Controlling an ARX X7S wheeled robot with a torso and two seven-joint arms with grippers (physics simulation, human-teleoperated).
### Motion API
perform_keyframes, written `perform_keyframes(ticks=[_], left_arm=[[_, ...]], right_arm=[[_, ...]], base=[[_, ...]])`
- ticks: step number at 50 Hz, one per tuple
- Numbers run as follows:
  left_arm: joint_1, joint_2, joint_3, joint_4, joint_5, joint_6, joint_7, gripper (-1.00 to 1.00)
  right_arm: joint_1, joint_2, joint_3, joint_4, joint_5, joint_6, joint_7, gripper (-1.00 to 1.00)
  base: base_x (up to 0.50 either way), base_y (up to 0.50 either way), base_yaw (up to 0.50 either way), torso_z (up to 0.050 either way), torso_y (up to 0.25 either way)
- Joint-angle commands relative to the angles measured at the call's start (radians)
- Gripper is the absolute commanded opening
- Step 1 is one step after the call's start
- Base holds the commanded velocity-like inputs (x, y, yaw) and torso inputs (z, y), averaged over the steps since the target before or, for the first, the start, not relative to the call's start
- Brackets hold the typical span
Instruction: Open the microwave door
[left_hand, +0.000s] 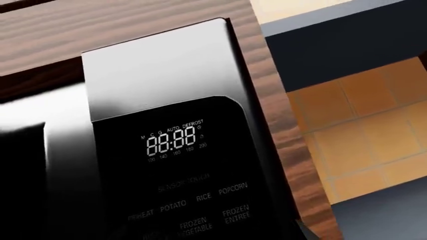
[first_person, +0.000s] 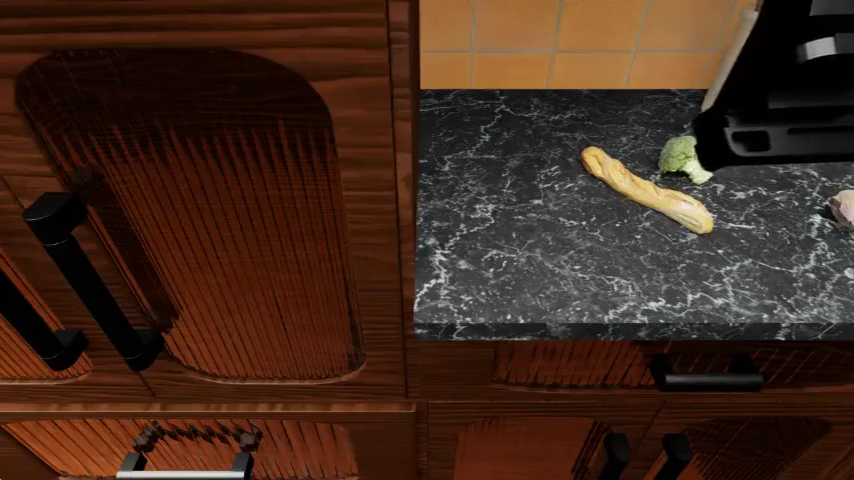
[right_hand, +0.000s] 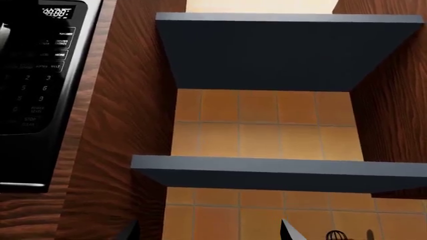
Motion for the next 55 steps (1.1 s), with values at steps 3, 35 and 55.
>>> perform_keyframes(ticks=[3,35,55], left_arm=[[0.002,-0.023,-0.126,0.003,0.189,-0.035,0.069,1.00],[0.118,-0.209,-0.371,0.913,0.004,-0.745,-0.014,1.00],[0.091,-0.254,-0.409,0.987,-1.063,-0.770,-0.826,1.00]], right_arm=[[0.026,-0.003,-0.020,-0.006,0.014,0.010,0.020,1.00],[0.021,-0.010,-0.026,-0.004,0.016,-0.017,0.020,1.00],[0.016,0.007,-0.015,-0.012,0.037,-0.029,0.032,1.00]], base=[[0.00,0.00,0.00,0.000,0.000],[0.00,0.00,0.00,0.000,0.000],[0.00,0.00,0.00,0.000,0.000]])
